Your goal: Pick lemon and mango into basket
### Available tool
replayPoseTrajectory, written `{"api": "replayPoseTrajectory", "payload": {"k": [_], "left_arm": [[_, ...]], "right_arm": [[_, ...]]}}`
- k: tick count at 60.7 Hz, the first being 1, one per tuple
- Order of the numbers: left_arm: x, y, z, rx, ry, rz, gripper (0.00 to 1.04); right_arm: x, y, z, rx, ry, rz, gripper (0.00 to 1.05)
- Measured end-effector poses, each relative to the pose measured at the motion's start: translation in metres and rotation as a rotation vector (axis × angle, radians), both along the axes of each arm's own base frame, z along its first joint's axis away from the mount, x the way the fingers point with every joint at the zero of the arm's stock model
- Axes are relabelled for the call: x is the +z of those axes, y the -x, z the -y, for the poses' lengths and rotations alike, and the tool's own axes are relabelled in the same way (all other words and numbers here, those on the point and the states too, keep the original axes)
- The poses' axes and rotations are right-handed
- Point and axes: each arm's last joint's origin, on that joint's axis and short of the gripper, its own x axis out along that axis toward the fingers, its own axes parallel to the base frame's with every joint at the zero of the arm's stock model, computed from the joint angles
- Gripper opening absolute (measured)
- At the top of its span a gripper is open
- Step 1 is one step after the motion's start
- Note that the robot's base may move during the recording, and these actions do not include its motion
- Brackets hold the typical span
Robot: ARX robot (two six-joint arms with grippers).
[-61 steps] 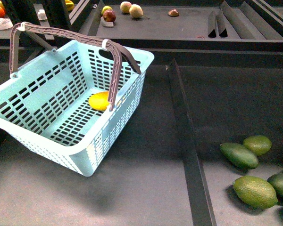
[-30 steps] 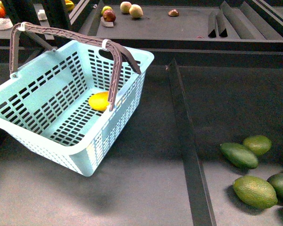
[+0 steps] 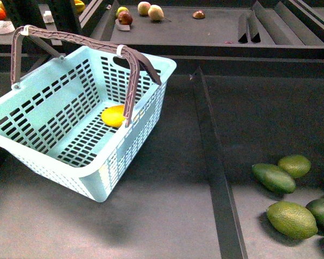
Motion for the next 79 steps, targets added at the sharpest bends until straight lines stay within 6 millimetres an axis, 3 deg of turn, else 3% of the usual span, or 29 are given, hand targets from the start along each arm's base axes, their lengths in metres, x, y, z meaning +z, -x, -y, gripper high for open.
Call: {"api": "replayPoseTrajectory", "payload": {"k": [41,60,68,79], "left_arm": [[0.0017,0.0046,0.0,0.0,0.0,0.03,0.04],[0.0017,0.0046,0.0,0.0,0.0,0.03,0.66],[0.0017,0.0046,0.0,0.0,0.0,0.03,0.97],[0.0017,0.0046,0.0,0.0,-0.002,0.03,0.98]], "right_arm": [[0.0,0.0,0.0,0.0,0.0,0.0,0.96],[0.0,0.0,0.0,0.0,0.0,0.0,0.96],[0.0,0.0,0.0,0.0,0.0,0.0,0.96],[0.0,0.0,0.0,0.0,0.0,0.0,0.96]]}}
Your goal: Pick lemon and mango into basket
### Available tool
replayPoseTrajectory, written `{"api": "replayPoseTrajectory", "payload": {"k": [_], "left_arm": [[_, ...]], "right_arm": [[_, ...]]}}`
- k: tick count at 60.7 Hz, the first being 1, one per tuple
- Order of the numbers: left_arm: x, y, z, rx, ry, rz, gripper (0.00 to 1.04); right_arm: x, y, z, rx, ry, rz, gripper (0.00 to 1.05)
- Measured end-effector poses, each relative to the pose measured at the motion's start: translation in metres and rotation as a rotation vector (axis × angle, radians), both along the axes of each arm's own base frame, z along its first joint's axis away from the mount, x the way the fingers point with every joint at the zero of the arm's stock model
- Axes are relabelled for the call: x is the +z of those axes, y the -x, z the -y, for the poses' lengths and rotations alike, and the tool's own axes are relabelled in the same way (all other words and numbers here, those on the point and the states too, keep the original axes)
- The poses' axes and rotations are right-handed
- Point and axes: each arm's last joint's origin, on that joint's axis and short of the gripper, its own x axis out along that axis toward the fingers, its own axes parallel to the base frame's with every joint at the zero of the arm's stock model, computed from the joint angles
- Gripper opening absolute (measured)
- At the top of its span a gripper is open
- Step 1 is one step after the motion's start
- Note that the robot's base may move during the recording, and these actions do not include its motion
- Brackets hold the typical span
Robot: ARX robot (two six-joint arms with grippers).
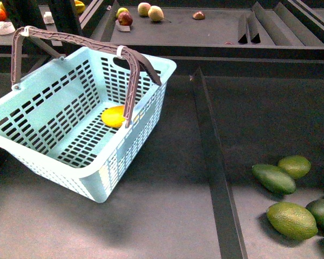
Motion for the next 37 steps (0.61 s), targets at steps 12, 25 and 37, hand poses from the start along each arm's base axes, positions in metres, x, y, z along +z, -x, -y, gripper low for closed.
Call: {"api": "replayPoseTrajectory", "payload": {"k": [12,25,37], "left_arm": [[0.0,0.0,0.0,0.0,0.0,0.0,0.98],[0.0,0.0,0.0,0.0,0.0,0.0,0.98],[0.0,0.0,0.0,0.0,0.0,0.0,0.98]], "right_arm": [[0.0,0.0,0.0,0.0,0.0,0.0,0.96],[0.0,0.0,0.0,0.0,0.0,0.0,0.96],[0.0,0.0,0.0,0.0,0.0,0.0,0.96]]}}
